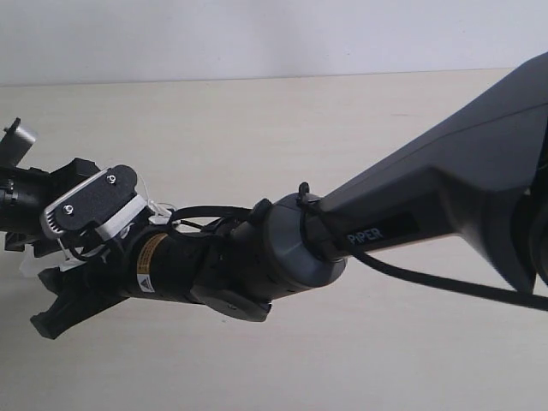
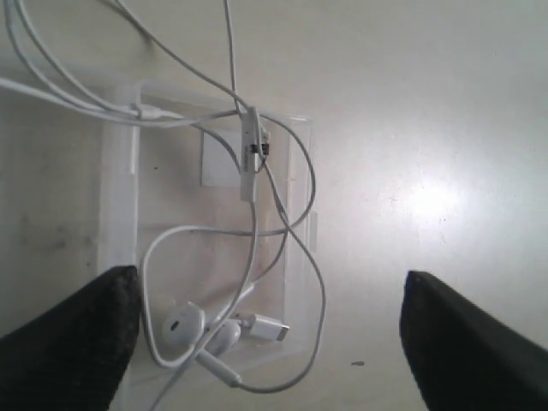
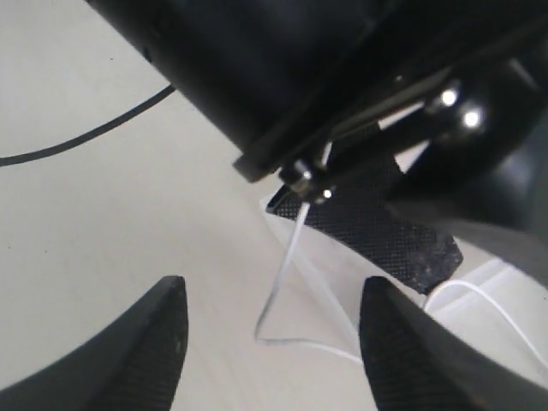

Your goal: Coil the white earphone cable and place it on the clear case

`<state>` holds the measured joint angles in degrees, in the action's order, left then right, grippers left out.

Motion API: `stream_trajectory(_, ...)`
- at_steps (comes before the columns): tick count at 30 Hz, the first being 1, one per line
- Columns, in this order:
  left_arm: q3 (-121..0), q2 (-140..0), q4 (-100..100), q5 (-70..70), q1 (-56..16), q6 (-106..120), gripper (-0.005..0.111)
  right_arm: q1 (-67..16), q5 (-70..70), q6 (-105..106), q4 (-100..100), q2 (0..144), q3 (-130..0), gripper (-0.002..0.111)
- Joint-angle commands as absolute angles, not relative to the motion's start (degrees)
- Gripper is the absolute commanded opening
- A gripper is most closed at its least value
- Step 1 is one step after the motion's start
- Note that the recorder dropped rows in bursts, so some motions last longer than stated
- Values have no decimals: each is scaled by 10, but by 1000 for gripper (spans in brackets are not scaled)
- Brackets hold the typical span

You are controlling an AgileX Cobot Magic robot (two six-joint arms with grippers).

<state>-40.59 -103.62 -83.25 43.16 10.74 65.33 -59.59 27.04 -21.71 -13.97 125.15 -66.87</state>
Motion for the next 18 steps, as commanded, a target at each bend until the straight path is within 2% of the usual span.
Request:
stream_trajectory(1,-408,-1037,-830,440,108,657,79,-596,302,-211,-132,1247,-673,49)
stream_trajectory(4,-408,-1037,-830,452,108,657,79,-596,305,-213,-132,1247,-673,42)
stream_trajectory(11,-408,-1037,-829,477,108,659,79,-596,304,-211,-105,1248,-673,38)
stream_trajectory(18,-408,-1037,-814,494,108,659,79,-596,314,-206,-73,1248,-673,10)
